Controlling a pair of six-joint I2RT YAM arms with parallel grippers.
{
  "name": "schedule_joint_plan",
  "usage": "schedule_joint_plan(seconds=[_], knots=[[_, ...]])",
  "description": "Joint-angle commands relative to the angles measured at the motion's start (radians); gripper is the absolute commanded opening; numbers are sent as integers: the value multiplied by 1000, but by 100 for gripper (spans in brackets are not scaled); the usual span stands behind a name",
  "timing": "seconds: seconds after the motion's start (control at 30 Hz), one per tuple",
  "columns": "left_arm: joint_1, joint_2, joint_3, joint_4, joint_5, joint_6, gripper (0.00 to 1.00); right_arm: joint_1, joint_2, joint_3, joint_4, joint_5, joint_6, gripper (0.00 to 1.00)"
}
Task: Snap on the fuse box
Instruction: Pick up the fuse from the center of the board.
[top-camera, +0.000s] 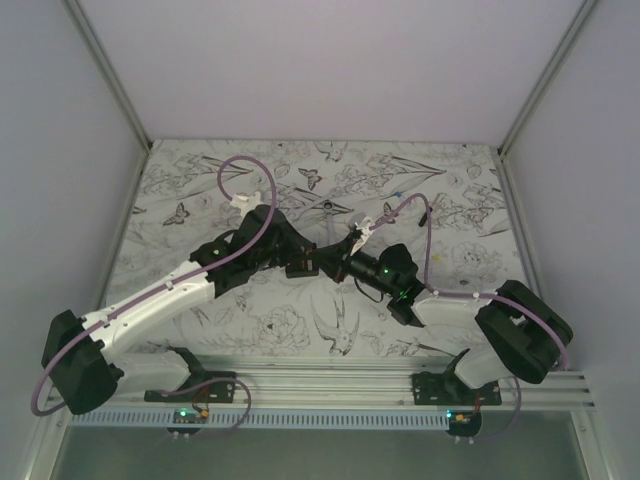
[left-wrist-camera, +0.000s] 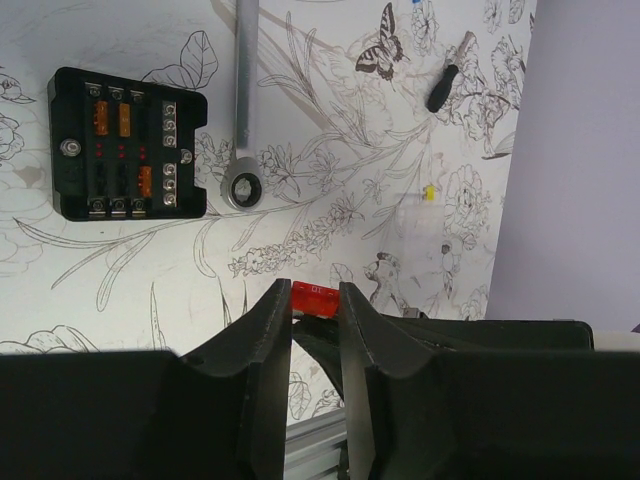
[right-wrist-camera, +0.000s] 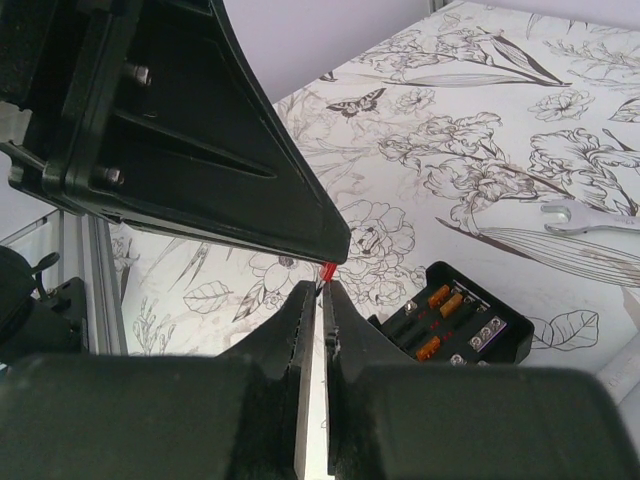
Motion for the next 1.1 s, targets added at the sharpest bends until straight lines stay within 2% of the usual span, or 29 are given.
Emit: schedule_joint_plan(seconds=[0.0,0.13,0.27,0.5,0.67,0.7,0.77,0.93,1.07], knots=[[-21,15,23,46,27,-20,18,13,7,40,59,11,23,8],[-23,17,20,50,29,-15,19,12,10,46,48,16,22,0],[-23,9,11,49,20,10,24,9,0,53,12,4,-7,0],[-23,-12,11,49,24,110,36,-41,4,78,-53,-148,-24,0],[-20,-20,12,49,35,138,37,-66,12,88,-64,-225,-24,0],[-16,-20,13,50,40,147,40,-68,13,94,-74,-235,-34,0],[-8,-32,15,49,48,173,53,-74,17,111,-119,-266,-56,0],[23,-94,17,50,95,365,69,-141,-5,108,-188,-365,-67,0],[53,-129,10,49,175,602,70,-202,-44,106,-247,-446,-82,0]])
